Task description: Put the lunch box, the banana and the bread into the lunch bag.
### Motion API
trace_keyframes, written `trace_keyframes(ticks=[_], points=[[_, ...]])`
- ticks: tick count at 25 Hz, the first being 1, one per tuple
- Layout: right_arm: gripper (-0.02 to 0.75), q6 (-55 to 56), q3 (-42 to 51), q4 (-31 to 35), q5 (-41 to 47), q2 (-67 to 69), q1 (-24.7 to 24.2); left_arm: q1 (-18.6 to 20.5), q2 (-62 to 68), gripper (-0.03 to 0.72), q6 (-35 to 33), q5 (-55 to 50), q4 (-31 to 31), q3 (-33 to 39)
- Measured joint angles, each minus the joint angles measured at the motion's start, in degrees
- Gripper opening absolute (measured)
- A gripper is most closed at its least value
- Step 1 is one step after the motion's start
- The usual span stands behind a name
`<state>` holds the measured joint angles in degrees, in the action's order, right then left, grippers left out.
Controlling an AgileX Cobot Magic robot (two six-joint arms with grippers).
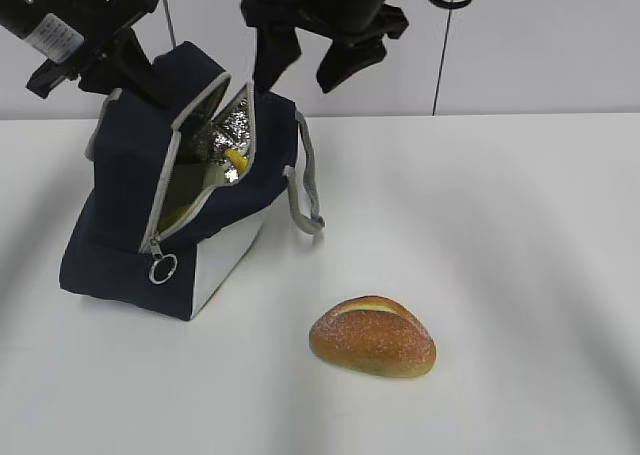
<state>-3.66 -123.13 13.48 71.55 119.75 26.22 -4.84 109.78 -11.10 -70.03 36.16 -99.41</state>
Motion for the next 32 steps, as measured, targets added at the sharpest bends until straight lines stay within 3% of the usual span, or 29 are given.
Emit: trace_keyframes(ticks=[9,15,20,32], points=[[0.568,-12.3,33.1,-4.1,0.0,-18.5,0.0,0.0,0.0,-0.003,0.0,0.0,0.0,0.0],[0.568,-21.4,46.5,-1.3,-1.4,-21.7,0.0,0.0,0.0,-0.003,0.0,0.0,0.0,0.0],[0.570,-32.2,52.0,3.4,-9.7,-21.6,0.0,0.0,0.0,-0.003,0.0,0.0,0.0,0.0],[0.628,-43.4,52.4,4.5,-19.7,-10.6,0.0,0.0,0.0,-0.003,-0.2,0.0,0.0,0.0]])
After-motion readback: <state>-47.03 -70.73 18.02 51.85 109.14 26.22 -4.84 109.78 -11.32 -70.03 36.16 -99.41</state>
